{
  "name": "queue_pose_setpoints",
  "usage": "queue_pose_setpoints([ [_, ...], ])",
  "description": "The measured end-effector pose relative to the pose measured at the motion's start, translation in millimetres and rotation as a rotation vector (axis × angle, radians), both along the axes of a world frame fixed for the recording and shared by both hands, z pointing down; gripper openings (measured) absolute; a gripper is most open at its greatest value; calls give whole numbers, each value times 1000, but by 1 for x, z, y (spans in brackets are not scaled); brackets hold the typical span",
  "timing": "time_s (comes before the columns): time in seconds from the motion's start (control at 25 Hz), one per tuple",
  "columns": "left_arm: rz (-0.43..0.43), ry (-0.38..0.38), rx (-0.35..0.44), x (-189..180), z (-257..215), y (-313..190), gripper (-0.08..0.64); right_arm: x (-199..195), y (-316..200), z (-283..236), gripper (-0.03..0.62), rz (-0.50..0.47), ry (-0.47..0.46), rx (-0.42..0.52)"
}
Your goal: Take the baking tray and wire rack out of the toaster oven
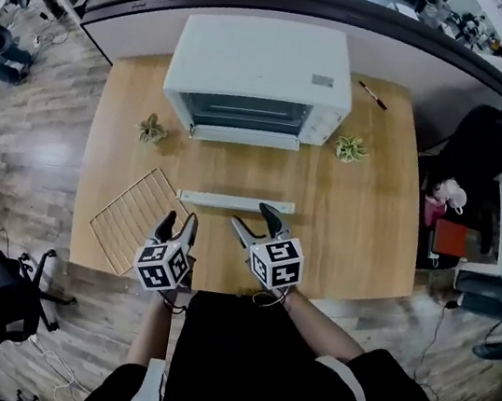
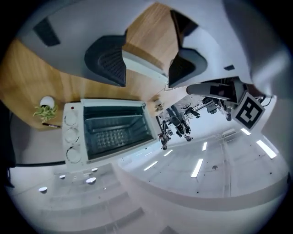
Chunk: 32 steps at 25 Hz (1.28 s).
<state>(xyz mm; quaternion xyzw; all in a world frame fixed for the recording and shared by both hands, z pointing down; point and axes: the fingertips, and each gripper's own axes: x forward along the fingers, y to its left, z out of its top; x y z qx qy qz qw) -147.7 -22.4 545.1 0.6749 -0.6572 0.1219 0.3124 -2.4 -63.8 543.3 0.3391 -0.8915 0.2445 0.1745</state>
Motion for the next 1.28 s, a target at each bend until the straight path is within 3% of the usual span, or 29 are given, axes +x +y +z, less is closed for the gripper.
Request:
queue_pose_setpoints([
  [0.16, 107, -54, 31, 50, -9, -26, 224, 52, -9, -17, 295, 73, -3, 104],
  [0.32, 155, -19, 53, 88, -14, -44, 224, 88, -23, -22, 290, 136, -13, 128],
  [0.56, 150, 18, 73, 92, -25, -69, 221, 99, -44, -27, 287, 206, -73, 123],
  [0.68, 104, 111, 88, 76, -28, -92, 221, 88, -62, -29, 282, 243, -131, 88],
  [0.92, 17, 282, 115, 45, -24, -150, 219, 57, -110, -31, 273, 270, -144, 86],
  [1.04, -21, 379, 95, 35, -11, -181, 219, 47, -141, -20, 273, 335, -263, -54],
  [1.2, -141, 665, 105, 21, 0, -216, 218, 35, -172, -2, 273, 460, -531, -304],
  [1.28, -179, 728, 108, 13, 8, -232, 216, 30, -188, 6, 270, 510, -597, -360],
])
